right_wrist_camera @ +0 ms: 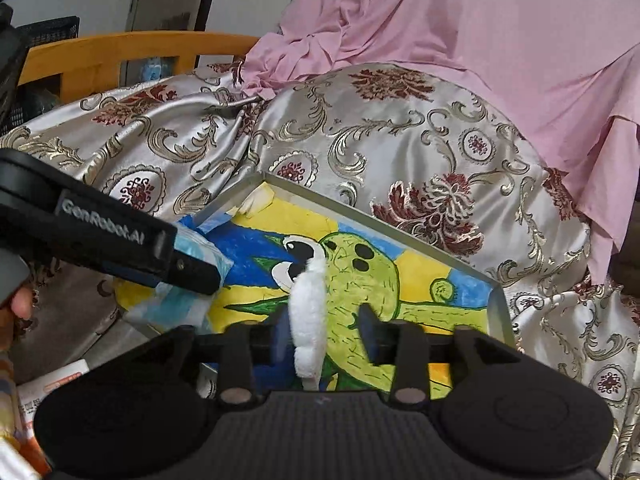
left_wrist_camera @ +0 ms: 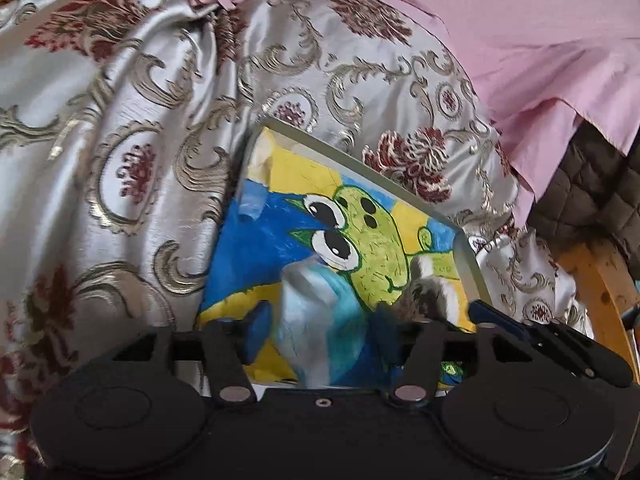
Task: Organize soft objects
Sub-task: 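Carry both held items over the frog-painting tray with both grippers, then open both grippers to drop the items into the tray, then move both grippers back toward the pile of soft items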
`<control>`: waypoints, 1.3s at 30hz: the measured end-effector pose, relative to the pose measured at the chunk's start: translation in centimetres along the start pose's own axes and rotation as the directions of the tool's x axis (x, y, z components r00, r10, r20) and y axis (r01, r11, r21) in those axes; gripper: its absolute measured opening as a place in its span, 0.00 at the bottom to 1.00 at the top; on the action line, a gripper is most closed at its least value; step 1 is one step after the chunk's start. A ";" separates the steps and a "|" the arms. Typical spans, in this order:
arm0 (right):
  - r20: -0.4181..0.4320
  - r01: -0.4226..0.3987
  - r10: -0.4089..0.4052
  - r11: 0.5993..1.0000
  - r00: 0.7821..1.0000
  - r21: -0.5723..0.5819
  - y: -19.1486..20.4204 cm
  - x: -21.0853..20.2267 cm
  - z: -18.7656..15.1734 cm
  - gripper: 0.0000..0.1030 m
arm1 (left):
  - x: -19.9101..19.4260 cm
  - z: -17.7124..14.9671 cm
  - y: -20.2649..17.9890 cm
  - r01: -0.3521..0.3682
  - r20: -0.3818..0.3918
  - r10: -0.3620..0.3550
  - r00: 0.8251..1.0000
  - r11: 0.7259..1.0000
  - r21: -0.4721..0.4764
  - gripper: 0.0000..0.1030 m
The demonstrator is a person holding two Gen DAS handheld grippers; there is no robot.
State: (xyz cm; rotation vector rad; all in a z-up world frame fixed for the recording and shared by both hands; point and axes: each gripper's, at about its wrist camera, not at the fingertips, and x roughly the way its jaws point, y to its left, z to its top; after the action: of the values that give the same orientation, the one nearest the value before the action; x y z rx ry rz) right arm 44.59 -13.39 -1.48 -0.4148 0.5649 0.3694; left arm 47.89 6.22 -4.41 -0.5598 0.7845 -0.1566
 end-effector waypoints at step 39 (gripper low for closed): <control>0.441 -0.053 -0.073 0.962 0.894 0.268 2.6 -34.4 -8.4 1.00 | -31.6 -17.5 -8.6 -0.098 0.484 -0.158 0.861 0.882 0.462 0.99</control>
State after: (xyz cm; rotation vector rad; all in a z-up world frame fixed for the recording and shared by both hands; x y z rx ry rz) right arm 12.83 -22.79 11.30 -0.0556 0.1547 0.3562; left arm 13.83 2.20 9.93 -0.1255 0.1945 -0.2111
